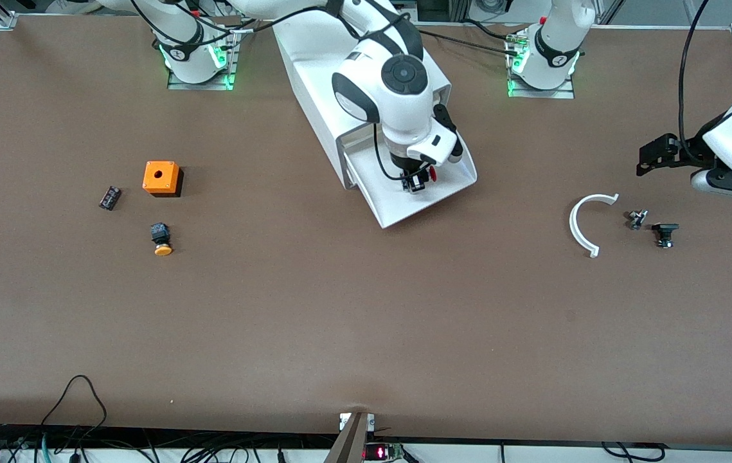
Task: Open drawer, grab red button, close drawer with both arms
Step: 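Lift the red button out of the drawer toward the orange box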
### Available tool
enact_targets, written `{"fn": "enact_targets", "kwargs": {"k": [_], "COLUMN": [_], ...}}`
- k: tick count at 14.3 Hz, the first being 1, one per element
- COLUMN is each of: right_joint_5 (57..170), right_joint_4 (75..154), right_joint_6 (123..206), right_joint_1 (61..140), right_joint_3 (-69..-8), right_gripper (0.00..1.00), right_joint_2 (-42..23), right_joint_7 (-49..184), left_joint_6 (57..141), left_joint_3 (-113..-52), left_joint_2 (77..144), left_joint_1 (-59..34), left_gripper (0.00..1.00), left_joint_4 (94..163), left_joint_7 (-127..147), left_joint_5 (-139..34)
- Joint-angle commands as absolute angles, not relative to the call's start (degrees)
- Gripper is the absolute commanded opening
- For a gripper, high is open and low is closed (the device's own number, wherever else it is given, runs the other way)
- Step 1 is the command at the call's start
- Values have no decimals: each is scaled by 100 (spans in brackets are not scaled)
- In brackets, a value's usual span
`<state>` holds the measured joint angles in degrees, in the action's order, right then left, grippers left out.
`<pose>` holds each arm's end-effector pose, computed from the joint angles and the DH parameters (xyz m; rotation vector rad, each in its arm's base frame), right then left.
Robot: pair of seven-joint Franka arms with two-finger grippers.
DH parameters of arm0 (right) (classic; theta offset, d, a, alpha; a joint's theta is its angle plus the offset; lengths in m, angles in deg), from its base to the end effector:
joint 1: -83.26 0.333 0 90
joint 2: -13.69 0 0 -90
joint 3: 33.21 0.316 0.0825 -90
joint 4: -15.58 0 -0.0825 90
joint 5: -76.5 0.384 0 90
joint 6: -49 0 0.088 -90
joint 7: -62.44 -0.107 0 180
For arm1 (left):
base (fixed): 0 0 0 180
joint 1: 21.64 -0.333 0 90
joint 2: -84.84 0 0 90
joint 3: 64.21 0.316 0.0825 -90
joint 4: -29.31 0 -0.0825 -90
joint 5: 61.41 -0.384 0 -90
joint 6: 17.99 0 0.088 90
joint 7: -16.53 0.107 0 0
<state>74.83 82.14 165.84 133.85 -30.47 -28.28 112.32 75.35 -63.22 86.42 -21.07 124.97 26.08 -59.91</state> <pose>0.4670 0.6065 0.3762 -1.9448 -2.4458 -0.2279 0.5630 0.0014 0.5674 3.0989 -0.2436 -0.1020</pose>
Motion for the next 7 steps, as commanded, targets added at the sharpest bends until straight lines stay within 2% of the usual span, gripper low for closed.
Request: {"fn": "enact_targets", "kwargs": {"k": [1,3,7], "right_joint_5": [7378,7369,7291], "right_joint_4": [8290,8317,9045], "right_joint_6": [16537,16555,16896], "right_joint_1": [13213,13029,12458], "right_joint_3": [-3093,-3093,-3093], "right_gripper": [22,22,22], "right_joint_2": [-2393,-2235,-1655], "right_joint_7": [10571,10088,9277], "left_joint_6": [7403,7403,7403], "left_joint_3": [-6316,-6316,-6316], "left_joint_2": [8756,8756,8756], "left_joint_1": [-2094,-2094,-2094], "left_gripper": [100,100,100], "left_joint_4": [12283,12283,12283], "left_joint_7": [2559,2558,2558], "left_joint_5": [-6141,-6141,-6141]}}
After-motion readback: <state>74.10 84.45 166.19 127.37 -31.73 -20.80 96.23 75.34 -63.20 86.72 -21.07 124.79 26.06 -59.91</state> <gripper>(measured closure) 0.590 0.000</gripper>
